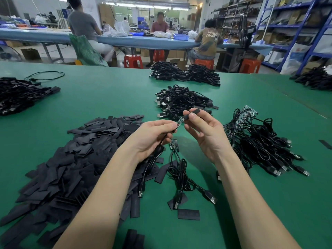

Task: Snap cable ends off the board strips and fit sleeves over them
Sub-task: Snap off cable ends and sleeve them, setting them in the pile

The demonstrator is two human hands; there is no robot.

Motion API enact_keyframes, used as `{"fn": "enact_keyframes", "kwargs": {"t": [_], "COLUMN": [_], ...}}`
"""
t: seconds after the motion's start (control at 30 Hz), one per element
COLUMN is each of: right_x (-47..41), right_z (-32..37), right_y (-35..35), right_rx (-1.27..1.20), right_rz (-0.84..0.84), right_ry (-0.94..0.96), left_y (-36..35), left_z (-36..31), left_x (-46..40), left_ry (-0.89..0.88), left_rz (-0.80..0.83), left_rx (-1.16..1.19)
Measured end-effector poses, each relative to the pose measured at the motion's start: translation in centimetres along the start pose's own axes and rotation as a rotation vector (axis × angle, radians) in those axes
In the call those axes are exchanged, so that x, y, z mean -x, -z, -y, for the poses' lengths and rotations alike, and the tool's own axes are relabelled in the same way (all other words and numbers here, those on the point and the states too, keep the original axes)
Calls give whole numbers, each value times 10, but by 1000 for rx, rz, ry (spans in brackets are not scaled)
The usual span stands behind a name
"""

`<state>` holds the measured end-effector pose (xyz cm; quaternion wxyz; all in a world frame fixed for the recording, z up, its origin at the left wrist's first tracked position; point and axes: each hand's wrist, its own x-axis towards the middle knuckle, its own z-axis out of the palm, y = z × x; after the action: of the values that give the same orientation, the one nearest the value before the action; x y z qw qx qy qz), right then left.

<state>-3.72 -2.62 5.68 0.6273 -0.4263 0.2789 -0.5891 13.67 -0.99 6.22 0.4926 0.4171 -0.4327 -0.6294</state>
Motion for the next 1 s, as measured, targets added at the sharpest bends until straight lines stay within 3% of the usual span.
{"fn": "enact_keyframes", "kwargs": {"t": [0.17,0.37,0.67,1.0], "right_x": [0,5,9,9], "right_z": [1,7,20,19], "right_y": [2,14,23,20], "right_rx": [28,45,190,175], "right_rz": [32,197,363,329], "right_ry": [-21,-174,-227,-170], "left_y": [4,16,23,21], "left_z": [0,-2,-3,-1], "left_x": [0,4,5,3], "left_ry": [-19,-13,-94,-161], "left_rz": [30,140,197,117], "left_rx": [-85,-202,-342,-332]}}
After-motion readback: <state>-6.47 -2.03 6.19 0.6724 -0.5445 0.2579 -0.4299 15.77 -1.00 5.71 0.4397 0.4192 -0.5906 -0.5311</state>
